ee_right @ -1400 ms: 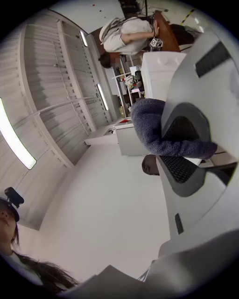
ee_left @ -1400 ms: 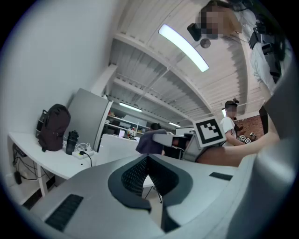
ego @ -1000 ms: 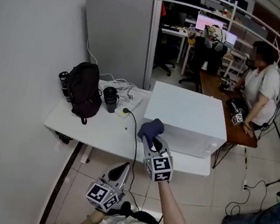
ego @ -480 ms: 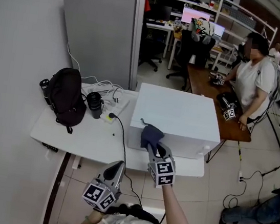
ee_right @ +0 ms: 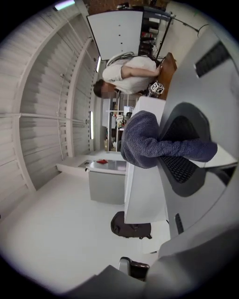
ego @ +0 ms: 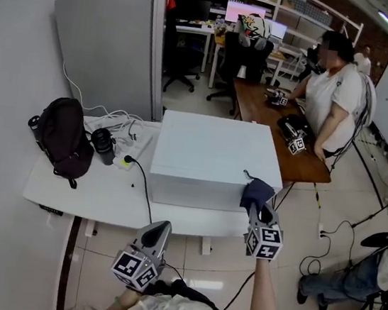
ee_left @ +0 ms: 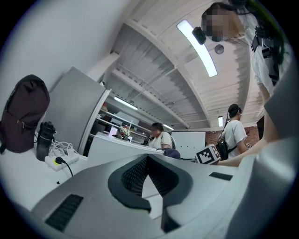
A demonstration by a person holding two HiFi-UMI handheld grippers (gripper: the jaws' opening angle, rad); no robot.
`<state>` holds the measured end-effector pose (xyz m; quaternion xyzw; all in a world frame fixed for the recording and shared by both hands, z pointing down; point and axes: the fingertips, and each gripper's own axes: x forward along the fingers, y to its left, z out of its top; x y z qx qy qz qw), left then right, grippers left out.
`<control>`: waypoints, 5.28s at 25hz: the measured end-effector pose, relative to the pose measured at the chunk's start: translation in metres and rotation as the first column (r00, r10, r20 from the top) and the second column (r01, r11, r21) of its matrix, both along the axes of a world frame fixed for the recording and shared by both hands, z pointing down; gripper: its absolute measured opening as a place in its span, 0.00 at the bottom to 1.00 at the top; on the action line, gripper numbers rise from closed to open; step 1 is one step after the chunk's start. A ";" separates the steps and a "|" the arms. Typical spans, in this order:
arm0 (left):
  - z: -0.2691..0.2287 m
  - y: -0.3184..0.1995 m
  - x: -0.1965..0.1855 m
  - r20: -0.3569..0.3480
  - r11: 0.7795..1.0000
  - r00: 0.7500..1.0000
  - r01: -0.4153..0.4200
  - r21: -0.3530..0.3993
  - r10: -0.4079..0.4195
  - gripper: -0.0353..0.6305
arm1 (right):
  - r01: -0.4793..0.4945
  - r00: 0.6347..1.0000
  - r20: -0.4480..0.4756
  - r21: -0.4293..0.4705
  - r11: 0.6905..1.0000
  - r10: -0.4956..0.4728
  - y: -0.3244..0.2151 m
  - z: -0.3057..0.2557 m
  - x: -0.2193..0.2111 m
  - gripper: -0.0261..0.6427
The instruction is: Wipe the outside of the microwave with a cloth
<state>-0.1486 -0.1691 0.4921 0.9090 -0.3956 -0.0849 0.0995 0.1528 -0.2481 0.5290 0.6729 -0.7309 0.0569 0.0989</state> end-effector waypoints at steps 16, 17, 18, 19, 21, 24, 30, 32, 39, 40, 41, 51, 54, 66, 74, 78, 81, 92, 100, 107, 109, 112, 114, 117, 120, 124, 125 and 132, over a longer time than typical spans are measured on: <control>0.002 0.001 -0.012 0.012 0.997 0.997 0.080 -0.004 -0.080 0.03 | 0.537 0.843 0.047 -0.005 0.843 -0.536 0.025 0.024 -0.256 0.14; 0.002 0.001 -0.017 0.010 0.995 0.995 0.097 -0.003 -0.097 0.03 | 0.576 0.817 0.042 -0.012 0.817 -0.575 0.025 0.027 -0.276 0.14; 0.003 0.002 -0.023 0.009 0.994 0.993 0.114 -0.001 -0.114 0.03 | 0.608 0.794 0.036 -0.018 0.794 -0.607 0.024 0.029 -0.293 0.14; 0.003 0.003 -0.028 0.010 0.992 0.992 0.129 -0.001 -0.129 0.03 | 0.635 0.773 0.027 -0.024 0.772 -0.634 0.023 0.031 -0.308 0.14; 0.004 0.006 -0.037 0.019 0.988 0.988 0.154 0.002 -0.154 0.03 | 0.671 0.741 0.008 -0.034 0.741 -0.671 0.018 0.034 -0.330 0.14; 0.006 0.009 -0.050 0.012 0.981 0.981 0.196 -0.008 -0.195 0.03 | 0.678 0.733 -0.011 -0.052 0.733 -0.680 0.001 0.039 -0.346 0.14; 0.005 0.015 -0.058 0.021 0.976 0.976 0.217 -0.014 -0.217 0.03 | 0.594 0.802 -0.007 -0.089 0.800 -0.597 -0.032 0.052 -0.312 0.14; 0.008 0.016 -0.055 0.029 0.977 0.977 0.213 -0.018 -0.212 0.03 | 0.555 0.831 0.011 -0.074 0.829 -0.556 -0.032 0.048 -0.287 0.14; 0.014 0.015 -0.029 0.035 0.989 0.990 0.138 -0.043 -0.137 0.03 | 0.348 0.937 0.018 -0.066 0.935 -0.348 -0.024 0.061 -0.154 0.14; 0.013 0.014 -0.024 0.036 0.991 0.992 0.124 -0.041 -0.123 0.03 | 0.306 0.952 0.020 -0.069 0.949 -0.306 -0.022 0.062 -0.132 0.14; 0.014 0.013 -0.020 0.037 0.993 0.993 0.111 -0.039 -0.109 0.03 | 0.263 0.965 0.024 -0.072 0.962 -0.262 -0.019 0.063 -0.109 0.14; 0.019 0.008 0.005 0.038 0.998 0.999 0.034 -0.058 -0.032 0.03 | 0.014 1.000 0.012 -0.105 0.994 -0.013 0.016 0.068 0.026 0.14; 0.019 0.006 0.005 0.038 0.998 0.999 0.030 -0.056 -0.028 0.03 | 0.090 0.995 0.041 -0.094 0.991 -0.087 0.027 0.069 -0.016 0.14; 0.018 0.012 -0.030 0.046 0.992 0.992 0.116 -0.050 -0.114 0.03 | 0.648 0.760 0.054 -0.132 0.750 -0.647 0.016 0.095 -0.319 0.14; 0.019 0.020 -0.065 0.054 0.976 0.977 0.209 -0.060 -0.206 0.03 | 0.618 0.774 0.015 -0.234 0.750 -0.633 -0.034 0.119 -0.334 0.14; 0.020 0.018 -0.065 0.058 0.976 0.977 0.208 -0.058 -0.205 0.03 | 0.540 0.829 0.001 -0.265 0.799 -0.559 -0.038 0.129 -0.271 0.14; 0.020 0.015 -0.059 0.052 0.979 0.980 0.193 -0.056 -0.191 0.03 | 0.462 0.877 -0.002 -0.276 0.843 -0.481 -0.031 0.133 -0.210 0.14; 0.021 0.008 -0.023 0.028 0.996 0.997 0.075 -0.056 -0.074 0.03 | -0.007 1.000 -0.022 -0.330 0.944 -0.001 0.024 0.149 0.036 0.14; 0.016 0.014 -0.012 0.012 0.999 1.000 -0.004 -0.053 0.005 0.03 | -0.078 0.996 0.009 -0.257 0.963 0.083 0.054 0.121 0.049 0.14; 0.027 0.009 0.000 -0.011 0.996 0.999 -0.050 -0.077 0.050 0.03 | -0.141 0.989 0.025 -0.149 0.979 0.146 0.070 0.078 0.078 0.14; 0.023 0.009 0.009 -0.013 0.994 0.997 -0.077 -0.074 0.077 0.03 | -0.150 0.988 0.015 -0.122 0.981 0.153 0.071 0.062 0.086 0.14; 0.013 0.010 0.026 -0.035 0.993 0.994 -0.106 -0.059 0.104 0.03 | -0.141 0.990 0.003 -0.066 0.988 0.142 0.065 0.032 0.100 0.14; 0.007 0.009 0.038 -0.059 0.991 0.991 -0.124 -0.050 0.121 0.03 | -0.117 0.993 -0.007 -0.016 0.993 0.117 0.054 0.006 0.110 0.14; 0.004 0.003 0.064 -0.080 0.988 0.986 -0.148 -0.043 0.145 0.03 | -0.069 0.996 -0.047 0.051 0.996 0.071 0.028 -0.033 0.131 0.14; 0.000 -0.012 0.106 -0.080 0.986 0.983 -0.167 -0.018 0.165 0.03 | -0.035 0.996 -0.074 0.090 0.995 0.042 -0.018 -0.059 0.164 0.14; -0.012 -0.043 0.160 -0.054 0.989 0.989 -0.137 0.047 0.140 0.03 | 0.049 0.996 -0.073 0.067 0.997 -0.044 -0.087 -0.055 0.198 0.14; -0.015 -0.052 0.171 -0.059 0.992 0.991 -0.116 0.055 0.119 0.03 | 0.080 0.994 -0.083 0.050 0.996 -0.076 -0.104 -0.051 0.204 0.14; -0.015 -0.083 0.216 -0.049 0.997 0.998 0.045 0.056 -0.042 0.03 | 0.334 0.935 -0.111 -0.058 0.941 -0.338 -0.217 -0.013 0.190 0.14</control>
